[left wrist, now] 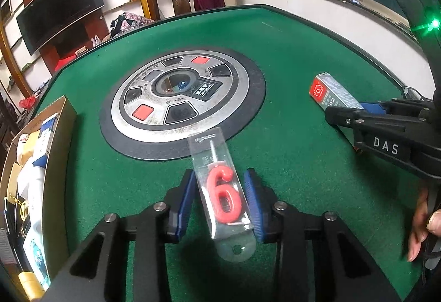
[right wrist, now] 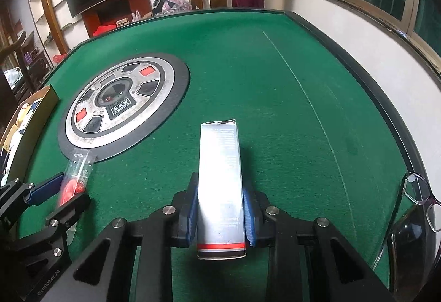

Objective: Organize objects
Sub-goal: 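Grasp the red candle packet with the left tool while the right grasps the white-red box, then hold the candle packet and white-red box raised above the table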

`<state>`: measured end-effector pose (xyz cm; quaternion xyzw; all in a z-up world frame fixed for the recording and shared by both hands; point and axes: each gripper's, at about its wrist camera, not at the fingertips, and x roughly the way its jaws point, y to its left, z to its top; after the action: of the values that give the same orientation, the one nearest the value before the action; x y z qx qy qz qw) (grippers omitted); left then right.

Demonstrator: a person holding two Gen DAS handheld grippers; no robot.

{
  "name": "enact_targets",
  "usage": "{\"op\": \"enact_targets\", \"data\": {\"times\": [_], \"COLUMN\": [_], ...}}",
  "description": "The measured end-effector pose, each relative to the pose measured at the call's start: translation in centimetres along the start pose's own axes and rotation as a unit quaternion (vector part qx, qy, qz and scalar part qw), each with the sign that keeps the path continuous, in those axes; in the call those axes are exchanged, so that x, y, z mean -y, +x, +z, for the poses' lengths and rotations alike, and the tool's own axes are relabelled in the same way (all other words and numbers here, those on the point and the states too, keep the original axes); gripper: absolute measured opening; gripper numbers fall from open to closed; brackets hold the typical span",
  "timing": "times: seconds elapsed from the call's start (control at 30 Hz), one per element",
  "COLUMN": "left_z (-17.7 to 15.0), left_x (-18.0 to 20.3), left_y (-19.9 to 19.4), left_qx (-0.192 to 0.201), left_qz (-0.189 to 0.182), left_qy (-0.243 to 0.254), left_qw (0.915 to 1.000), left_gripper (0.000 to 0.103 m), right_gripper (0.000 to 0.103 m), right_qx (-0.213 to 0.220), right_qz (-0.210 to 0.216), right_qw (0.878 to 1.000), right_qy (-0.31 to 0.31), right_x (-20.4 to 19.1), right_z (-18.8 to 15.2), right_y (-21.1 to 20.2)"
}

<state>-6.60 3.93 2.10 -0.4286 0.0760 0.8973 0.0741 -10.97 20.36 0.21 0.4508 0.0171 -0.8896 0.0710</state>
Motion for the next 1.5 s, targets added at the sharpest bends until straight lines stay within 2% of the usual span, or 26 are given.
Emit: {"op": "enact_targets", "data": {"times": [0.1,0.8,1.5], "left_z": [0.0,0.0,-0.1], "left_x": [0.1,0.9,1.2], "left_y": [0.0,-0.3,-0.8], "left_qx": [0.002,0.016,0.023], "left_qz": [0.006,0.026,0.029], "left_qy": [0.003,0.016,0.019], "left_qw": [1.0000,0.9994,0.9991], "left_gripper": [0.027,0.027,0.027], "right_gripper": [0.029,0.029,0.030], "right_qx": [0.000,0.007,0.015], "right_qz": [0.003,0.017,0.024], "right_qw": [1.000,1.000,1.000], "right_qy": [0.001,0.000,-0.004], "right_x": [0.0,-0.4,-0.7], "right_z": [0.0,0.1,0.0], "right_y": [0.0,-0.3,-0.6]}}
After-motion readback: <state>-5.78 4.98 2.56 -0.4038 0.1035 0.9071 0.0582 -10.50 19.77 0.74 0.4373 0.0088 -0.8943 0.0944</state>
